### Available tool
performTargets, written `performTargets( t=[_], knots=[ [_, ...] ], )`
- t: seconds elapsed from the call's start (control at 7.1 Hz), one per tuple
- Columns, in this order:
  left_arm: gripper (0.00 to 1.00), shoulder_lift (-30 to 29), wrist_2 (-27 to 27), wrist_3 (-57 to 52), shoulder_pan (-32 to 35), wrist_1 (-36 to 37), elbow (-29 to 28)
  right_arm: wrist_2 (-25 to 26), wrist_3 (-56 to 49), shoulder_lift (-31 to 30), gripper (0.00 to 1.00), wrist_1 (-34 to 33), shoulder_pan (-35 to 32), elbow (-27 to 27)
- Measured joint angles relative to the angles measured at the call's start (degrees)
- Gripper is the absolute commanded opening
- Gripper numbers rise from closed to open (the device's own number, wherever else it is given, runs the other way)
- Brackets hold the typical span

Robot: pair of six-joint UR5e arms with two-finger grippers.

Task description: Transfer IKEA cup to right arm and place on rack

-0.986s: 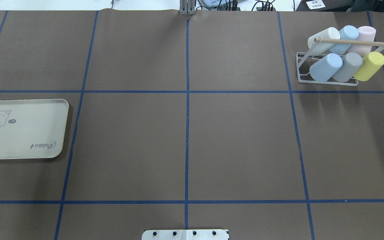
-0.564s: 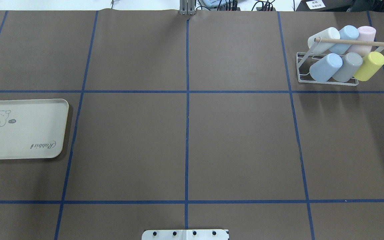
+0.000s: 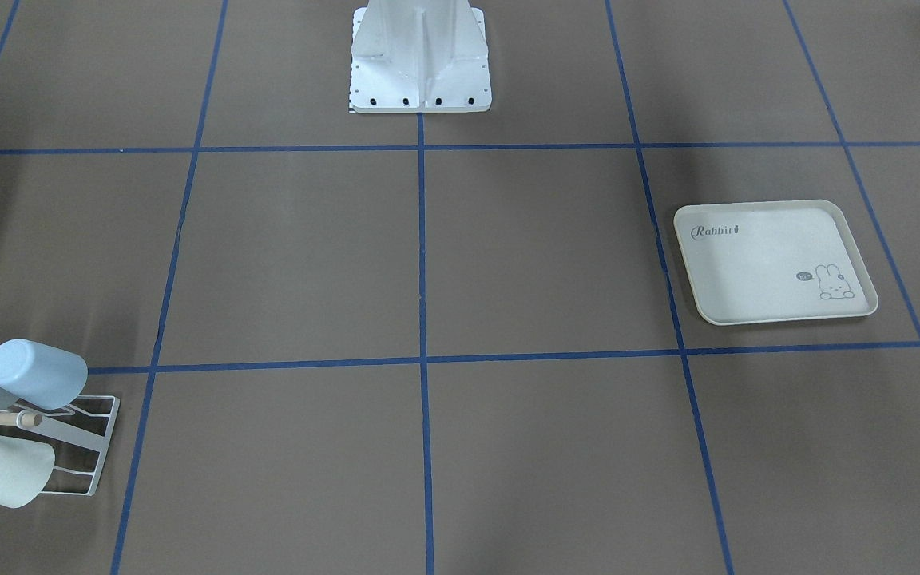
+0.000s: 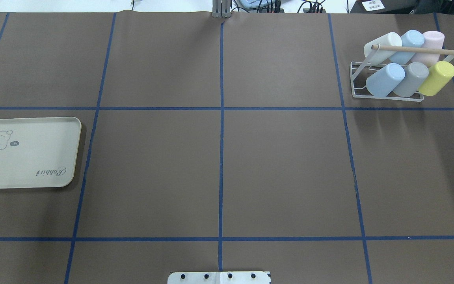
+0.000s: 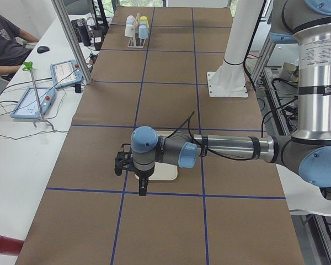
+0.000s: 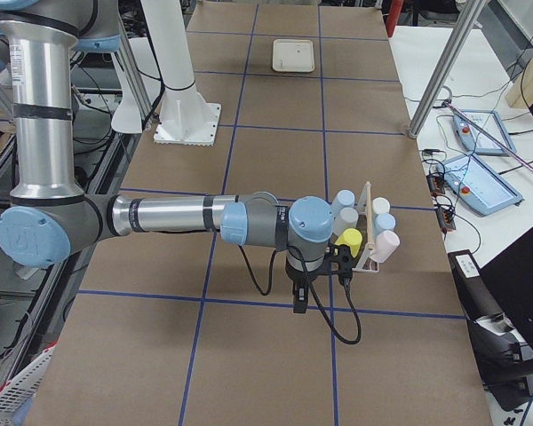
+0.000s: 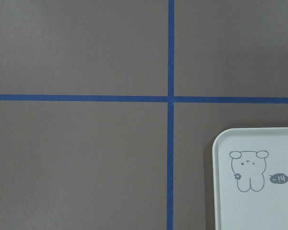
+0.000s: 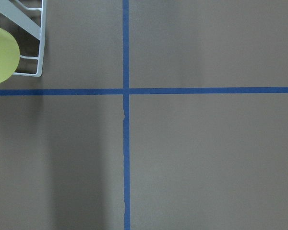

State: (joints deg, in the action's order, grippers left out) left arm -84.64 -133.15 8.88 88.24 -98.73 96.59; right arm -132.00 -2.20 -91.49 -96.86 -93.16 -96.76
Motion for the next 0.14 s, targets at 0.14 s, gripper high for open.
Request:
performTargets(
  t=[0.14],
  knots=[
    [1.0, 0.0, 0.0, 0.0, 0.0, 0.0, 0.0, -0.1, 0.0, 0.0, 1.0, 0.0, 0.0, 0.0]
  ],
)
